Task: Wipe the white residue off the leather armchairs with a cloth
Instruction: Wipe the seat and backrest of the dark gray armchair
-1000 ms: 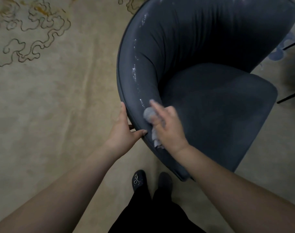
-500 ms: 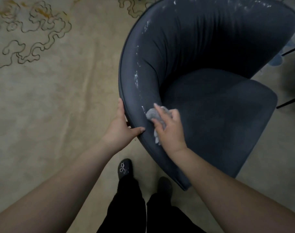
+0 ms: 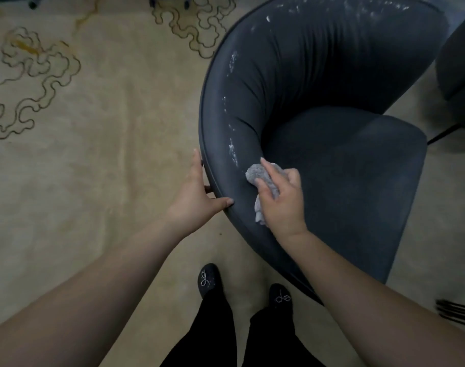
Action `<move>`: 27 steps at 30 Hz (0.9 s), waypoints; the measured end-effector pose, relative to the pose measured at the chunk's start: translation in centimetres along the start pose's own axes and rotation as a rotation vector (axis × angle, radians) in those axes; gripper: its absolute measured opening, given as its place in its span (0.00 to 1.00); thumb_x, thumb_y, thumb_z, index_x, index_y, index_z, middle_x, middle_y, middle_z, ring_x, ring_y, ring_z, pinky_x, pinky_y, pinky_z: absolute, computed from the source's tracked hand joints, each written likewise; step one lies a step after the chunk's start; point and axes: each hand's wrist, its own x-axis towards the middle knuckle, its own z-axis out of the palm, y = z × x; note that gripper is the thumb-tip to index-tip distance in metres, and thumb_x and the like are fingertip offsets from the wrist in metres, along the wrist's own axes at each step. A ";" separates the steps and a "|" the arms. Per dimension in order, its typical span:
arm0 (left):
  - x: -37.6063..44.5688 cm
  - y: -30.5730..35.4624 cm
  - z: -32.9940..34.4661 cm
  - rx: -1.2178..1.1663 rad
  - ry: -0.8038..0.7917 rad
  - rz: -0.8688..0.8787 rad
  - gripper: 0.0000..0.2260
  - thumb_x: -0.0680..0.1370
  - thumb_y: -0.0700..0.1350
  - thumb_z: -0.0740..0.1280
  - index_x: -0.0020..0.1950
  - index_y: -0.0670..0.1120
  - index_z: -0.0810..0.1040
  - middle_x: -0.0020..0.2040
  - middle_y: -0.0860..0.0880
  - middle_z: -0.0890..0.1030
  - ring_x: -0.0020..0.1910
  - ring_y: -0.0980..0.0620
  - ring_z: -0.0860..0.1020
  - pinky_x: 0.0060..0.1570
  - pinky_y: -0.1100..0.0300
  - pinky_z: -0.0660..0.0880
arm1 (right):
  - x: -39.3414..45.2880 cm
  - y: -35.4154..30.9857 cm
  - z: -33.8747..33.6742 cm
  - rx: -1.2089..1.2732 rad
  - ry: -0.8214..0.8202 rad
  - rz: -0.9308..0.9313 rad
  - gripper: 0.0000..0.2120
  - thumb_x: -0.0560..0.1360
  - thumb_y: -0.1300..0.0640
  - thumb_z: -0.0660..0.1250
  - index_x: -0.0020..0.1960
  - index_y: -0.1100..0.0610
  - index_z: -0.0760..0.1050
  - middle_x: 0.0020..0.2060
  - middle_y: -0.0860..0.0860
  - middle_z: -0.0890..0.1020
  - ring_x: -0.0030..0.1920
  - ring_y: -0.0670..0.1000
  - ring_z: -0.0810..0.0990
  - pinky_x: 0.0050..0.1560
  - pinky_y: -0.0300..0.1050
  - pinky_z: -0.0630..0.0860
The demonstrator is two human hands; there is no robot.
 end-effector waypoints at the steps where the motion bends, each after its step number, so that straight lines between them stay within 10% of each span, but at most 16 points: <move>1: 0.3 0.1 -0.3 0.011 -0.010 0.016 0.53 0.70 0.41 0.77 0.78 0.53 0.37 0.66 0.69 0.59 0.50 0.68 0.73 0.41 0.77 0.73 | -0.5 -0.3 0.2 0.018 -0.040 -0.060 0.19 0.76 0.57 0.66 0.67 0.49 0.74 0.51 0.49 0.67 0.49 0.39 0.73 0.55 0.27 0.70; 6: 1.6 0.7 -1.4 0.002 -0.054 0.086 0.51 0.68 0.37 0.78 0.79 0.51 0.46 0.72 0.55 0.66 0.67 0.57 0.70 0.63 0.54 0.74 | 0.9 -0.3 -0.1 -0.068 0.004 0.047 0.19 0.77 0.59 0.67 0.67 0.51 0.74 0.51 0.51 0.67 0.48 0.51 0.77 0.52 0.45 0.78; 10: 2.3 0.8 -1.9 -0.001 -0.076 0.116 0.52 0.67 0.37 0.78 0.79 0.52 0.46 0.71 0.57 0.67 0.65 0.61 0.71 0.61 0.59 0.75 | 2.8 -1.3 0.3 0.007 0.109 0.103 0.18 0.77 0.57 0.66 0.66 0.49 0.74 0.50 0.50 0.68 0.47 0.31 0.73 0.44 0.18 0.67; 14: 3.0 0.1 -1.7 0.008 -0.056 0.130 0.51 0.67 0.38 0.78 0.79 0.49 0.47 0.61 0.68 0.68 0.57 0.76 0.70 0.51 0.76 0.71 | 2.8 -2.7 3.1 -0.031 -0.084 -0.173 0.21 0.74 0.59 0.70 0.66 0.51 0.74 0.48 0.51 0.67 0.47 0.39 0.69 0.57 0.23 0.64; 20: 4.1 0.3 -2.3 0.046 -0.078 0.095 0.53 0.66 0.42 0.79 0.79 0.54 0.44 0.63 0.72 0.66 0.63 0.65 0.71 0.61 0.59 0.75 | 5.4 -2.0 3.4 0.031 0.162 0.075 0.18 0.76 0.59 0.67 0.66 0.52 0.75 0.51 0.51 0.68 0.50 0.43 0.73 0.58 0.28 0.68; 24: 5.4 1.0 -2.6 0.049 -0.040 0.079 0.56 0.66 0.42 0.79 0.79 0.51 0.40 0.77 0.56 0.58 0.72 0.53 0.66 0.67 0.51 0.70 | 5.7 -2.7 3.7 0.047 0.014 -0.117 0.20 0.74 0.57 0.69 0.66 0.51 0.75 0.49 0.52 0.68 0.50 0.46 0.73 0.59 0.30 0.69; 27: 6.3 1.5 -2.9 0.054 -0.041 0.070 0.57 0.65 0.45 0.80 0.79 0.54 0.40 0.71 0.67 0.59 0.70 0.54 0.67 0.66 0.52 0.70 | 7.4 -2.1 3.1 -0.011 0.007 -0.065 0.20 0.75 0.62 0.69 0.66 0.54 0.75 0.49 0.55 0.68 0.50 0.51 0.74 0.59 0.32 0.70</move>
